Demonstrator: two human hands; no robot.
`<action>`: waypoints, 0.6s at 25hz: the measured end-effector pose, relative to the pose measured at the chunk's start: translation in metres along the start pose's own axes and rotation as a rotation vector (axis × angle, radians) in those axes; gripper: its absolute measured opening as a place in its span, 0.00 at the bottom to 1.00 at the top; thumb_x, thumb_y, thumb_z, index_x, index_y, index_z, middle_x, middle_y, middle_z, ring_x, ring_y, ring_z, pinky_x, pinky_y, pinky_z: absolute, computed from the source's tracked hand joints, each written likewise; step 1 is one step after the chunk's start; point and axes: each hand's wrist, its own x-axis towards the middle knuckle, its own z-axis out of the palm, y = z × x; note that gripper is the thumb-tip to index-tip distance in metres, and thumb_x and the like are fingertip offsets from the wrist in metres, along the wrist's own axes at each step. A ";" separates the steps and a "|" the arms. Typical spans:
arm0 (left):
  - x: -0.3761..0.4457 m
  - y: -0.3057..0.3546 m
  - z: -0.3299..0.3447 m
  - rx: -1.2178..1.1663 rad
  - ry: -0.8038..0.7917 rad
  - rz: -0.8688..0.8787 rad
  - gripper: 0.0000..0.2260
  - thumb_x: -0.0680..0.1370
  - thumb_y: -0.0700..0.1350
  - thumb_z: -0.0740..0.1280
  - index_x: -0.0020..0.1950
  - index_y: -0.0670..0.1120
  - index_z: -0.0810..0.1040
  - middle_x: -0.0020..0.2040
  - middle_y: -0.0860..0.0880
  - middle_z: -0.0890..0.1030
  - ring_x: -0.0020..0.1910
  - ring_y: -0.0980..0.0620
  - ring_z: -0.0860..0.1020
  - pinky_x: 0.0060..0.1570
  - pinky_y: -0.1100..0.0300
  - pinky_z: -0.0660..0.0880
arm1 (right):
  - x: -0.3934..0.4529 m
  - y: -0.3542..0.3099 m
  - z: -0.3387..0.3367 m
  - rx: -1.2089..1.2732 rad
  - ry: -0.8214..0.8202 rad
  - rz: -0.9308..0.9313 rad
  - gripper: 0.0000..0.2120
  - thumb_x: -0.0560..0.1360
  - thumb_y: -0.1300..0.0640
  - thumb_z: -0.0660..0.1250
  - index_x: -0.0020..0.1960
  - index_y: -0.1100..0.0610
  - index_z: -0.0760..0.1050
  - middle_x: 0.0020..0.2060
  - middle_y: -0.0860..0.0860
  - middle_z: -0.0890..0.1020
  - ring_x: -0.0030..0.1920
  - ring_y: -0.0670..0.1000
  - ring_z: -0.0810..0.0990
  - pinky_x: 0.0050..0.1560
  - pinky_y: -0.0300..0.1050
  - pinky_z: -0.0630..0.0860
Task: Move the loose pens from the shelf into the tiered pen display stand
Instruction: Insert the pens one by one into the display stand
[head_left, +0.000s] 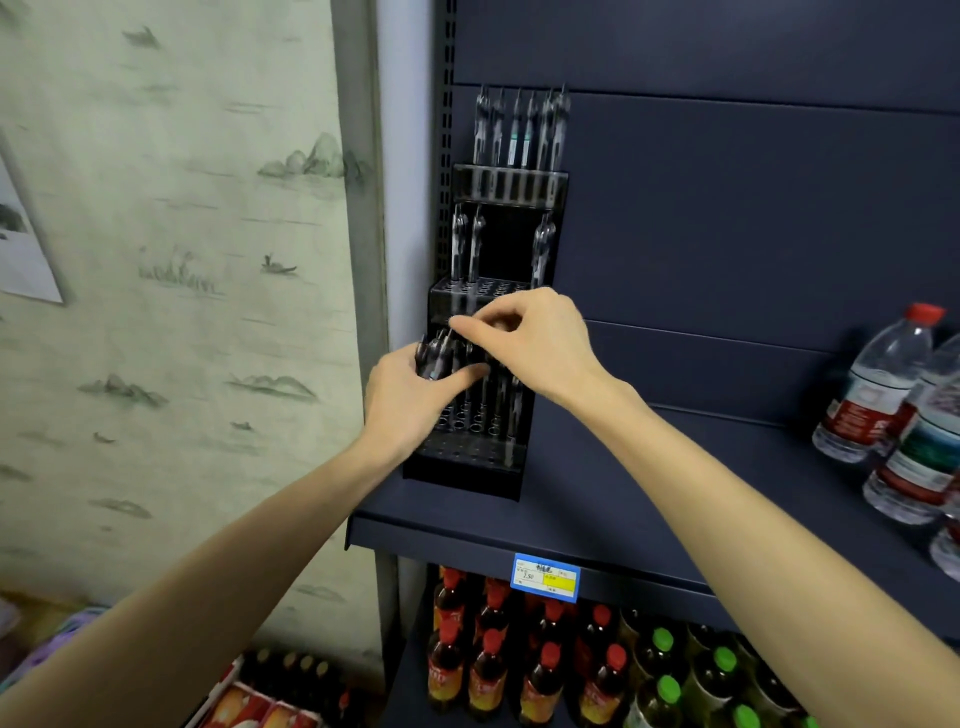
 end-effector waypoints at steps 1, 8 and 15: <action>0.001 -0.001 0.001 0.016 -0.008 -0.007 0.19 0.68 0.61 0.80 0.29 0.56 0.74 0.24 0.59 0.70 0.27 0.58 0.66 0.32 0.57 0.64 | 0.000 -0.003 0.003 0.022 -0.040 -0.012 0.15 0.72 0.34 0.70 0.42 0.43 0.86 0.32 0.41 0.83 0.37 0.42 0.80 0.41 0.45 0.78; -0.002 -0.002 0.000 -0.002 0.036 0.005 0.27 0.67 0.67 0.77 0.35 0.47 0.69 0.29 0.55 0.71 0.31 0.54 0.68 0.36 0.53 0.67 | 0.005 0.001 0.008 0.210 -0.001 0.048 0.08 0.74 0.44 0.75 0.40 0.47 0.87 0.34 0.40 0.85 0.37 0.41 0.82 0.45 0.50 0.81; 0.005 -0.012 -0.009 -0.150 0.135 -0.051 0.30 0.75 0.69 0.67 0.34 0.44 0.63 0.31 0.45 0.65 0.32 0.49 0.63 0.36 0.51 0.63 | 0.017 0.014 -0.022 0.228 0.196 0.180 0.13 0.74 0.43 0.75 0.36 0.51 0.83 0.26 0.43 0.80 0.30 0.41 0.77 0.46 0.50 0.82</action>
